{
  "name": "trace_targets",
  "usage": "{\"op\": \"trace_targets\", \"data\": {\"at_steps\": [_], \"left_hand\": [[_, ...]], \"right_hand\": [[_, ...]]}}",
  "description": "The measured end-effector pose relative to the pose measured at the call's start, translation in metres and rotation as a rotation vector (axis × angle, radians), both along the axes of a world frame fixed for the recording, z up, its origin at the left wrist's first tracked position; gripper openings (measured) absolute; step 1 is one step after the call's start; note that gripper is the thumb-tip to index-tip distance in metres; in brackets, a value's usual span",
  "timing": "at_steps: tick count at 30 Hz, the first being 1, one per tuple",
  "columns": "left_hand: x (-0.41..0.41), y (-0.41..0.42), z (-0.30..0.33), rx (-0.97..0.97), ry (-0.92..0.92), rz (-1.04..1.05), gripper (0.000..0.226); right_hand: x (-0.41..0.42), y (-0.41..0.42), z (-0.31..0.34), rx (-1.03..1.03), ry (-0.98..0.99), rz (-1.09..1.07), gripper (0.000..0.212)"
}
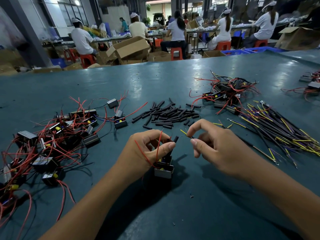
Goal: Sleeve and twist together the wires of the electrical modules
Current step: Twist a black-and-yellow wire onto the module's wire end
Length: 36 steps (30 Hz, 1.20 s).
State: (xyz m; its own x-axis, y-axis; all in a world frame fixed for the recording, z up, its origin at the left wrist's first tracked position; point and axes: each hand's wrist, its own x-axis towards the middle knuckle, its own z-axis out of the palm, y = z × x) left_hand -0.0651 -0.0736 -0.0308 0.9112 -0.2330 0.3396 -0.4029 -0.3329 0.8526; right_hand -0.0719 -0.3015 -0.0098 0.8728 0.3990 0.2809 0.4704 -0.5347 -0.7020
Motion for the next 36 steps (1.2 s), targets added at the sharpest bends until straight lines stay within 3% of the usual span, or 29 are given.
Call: {"op": "trace_targets", "data": {"at_steps": [13,22,24,36], "left_hand": [[-0.005,-0.014,-0.004,-0.107,0.017,-0.050,0.014],[-0.006,-0.017,-0.003,-0.073,-0.021,-0.041,0.021],[-0.007,-0.017,-0.003,-0.075,-0.019,-0.042,0.020],[-0.007,-0.019,-0.002,-0.056,-0.041,-0.017,0.018]], "right_hand": [[-0.001,0.019,-0.012,0.282,0.139,-0.126,0.010],[-0.001,0.024,-0.016,0.393,0.180,-0.073,0.003],[-0.002,0.025,-0.015,0.441,0.198,-0.066,0.009],[-0.003,0.026,-0.013,0.495,0.177,-0.053,0.007]]}}
